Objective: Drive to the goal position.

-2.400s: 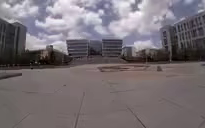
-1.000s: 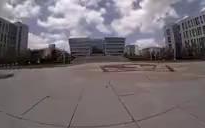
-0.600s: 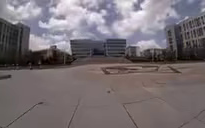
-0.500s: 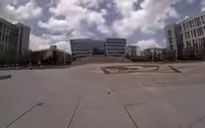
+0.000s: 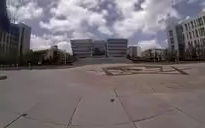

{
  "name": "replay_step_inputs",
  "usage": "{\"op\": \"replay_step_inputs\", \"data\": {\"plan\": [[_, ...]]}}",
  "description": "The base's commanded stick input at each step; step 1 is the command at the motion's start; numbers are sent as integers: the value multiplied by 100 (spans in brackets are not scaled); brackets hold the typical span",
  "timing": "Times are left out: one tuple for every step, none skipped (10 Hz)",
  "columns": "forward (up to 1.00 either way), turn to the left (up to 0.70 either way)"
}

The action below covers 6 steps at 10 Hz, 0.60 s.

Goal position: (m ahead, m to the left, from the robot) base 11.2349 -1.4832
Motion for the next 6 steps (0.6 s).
{"op": "replay_step_inputs", "data": {"plan": [[70, 0], [70, 0], [70, 0], [70, 0], [70, 0], [70, 0]]}}
